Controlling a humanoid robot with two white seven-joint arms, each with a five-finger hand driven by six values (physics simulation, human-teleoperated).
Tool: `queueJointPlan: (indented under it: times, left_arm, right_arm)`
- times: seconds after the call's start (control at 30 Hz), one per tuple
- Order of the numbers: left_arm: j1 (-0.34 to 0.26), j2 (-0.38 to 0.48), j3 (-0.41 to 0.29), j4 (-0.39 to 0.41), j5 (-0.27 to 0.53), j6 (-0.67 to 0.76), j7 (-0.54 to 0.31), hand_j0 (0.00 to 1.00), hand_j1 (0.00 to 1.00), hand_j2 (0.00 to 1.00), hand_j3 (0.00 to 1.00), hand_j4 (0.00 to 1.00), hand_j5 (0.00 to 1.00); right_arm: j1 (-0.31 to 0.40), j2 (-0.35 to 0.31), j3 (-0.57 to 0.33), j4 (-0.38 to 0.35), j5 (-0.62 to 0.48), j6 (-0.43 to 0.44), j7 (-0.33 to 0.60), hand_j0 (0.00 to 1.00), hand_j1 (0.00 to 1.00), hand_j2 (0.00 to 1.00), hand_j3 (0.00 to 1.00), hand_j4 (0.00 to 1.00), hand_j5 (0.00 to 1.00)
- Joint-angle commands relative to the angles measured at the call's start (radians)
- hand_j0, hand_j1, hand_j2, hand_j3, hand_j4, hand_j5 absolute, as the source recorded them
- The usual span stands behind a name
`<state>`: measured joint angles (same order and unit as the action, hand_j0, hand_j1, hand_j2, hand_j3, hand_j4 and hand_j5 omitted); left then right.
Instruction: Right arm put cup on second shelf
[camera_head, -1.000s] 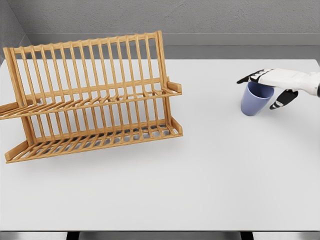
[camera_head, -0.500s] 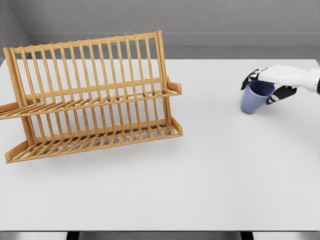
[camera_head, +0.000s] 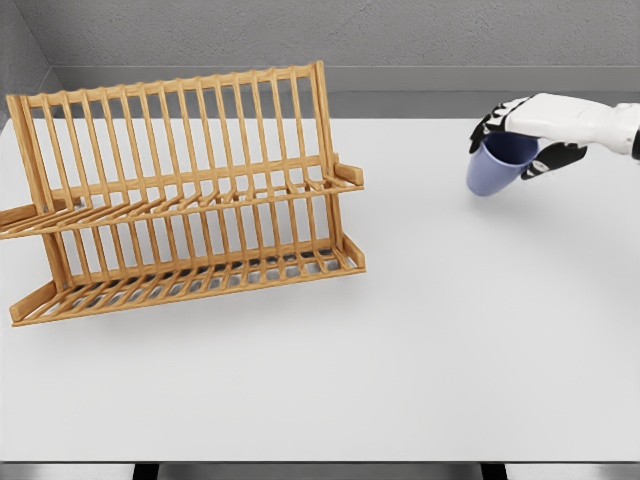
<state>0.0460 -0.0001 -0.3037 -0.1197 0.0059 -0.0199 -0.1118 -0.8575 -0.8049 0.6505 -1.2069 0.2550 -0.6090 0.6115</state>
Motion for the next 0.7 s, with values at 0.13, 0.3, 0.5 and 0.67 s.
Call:
queueJointPlan:
  times: [0.13,0.3,0.5,0.67]
  left_arm:
    - [0.000,0.000,0.000,0.000,0.000,0.000,0.000,1.00,1.00,1.00,1.00,1.00,1.00]
    - [0.000,0.000,0.000,0.000,0.000,0.000,0.000,1.00,1.00,1.00,1.00,1.00,1.00]
    - [0.000,0.000,0.000,0.000,0.000,0.000,0.000,1.00,1.00,1.00,1.00,1.00,1.00]
    - [0.000,0.000,0.000,0.000,0.000,0.000,0.000,1.00,1.00,1.00,1.00,1.00,1.00]
  right_arm:
    - [0.002,0.000,-0.045,-0.111,-0.008,0.002,-0.001,0.65,0.65,0.65,0.65,0.65,0.65]
    - [0.000,0.010,-0.074,-0.178,-0.006,0.002,-0.001,0.63,0.63,0.63,0.63,0.63,0.63]
    - [-0.002,0.018,-0.074,-0.252,-0.006,0.002,-0.001,0.63,0.63,0.63,0.63,0.63,0.63]
    - [-0.025,0.066,-0.074,-0.260,-0.003,-0.002,-0.001,0.64,0.64,0.64,0.64,0.64,0.64]
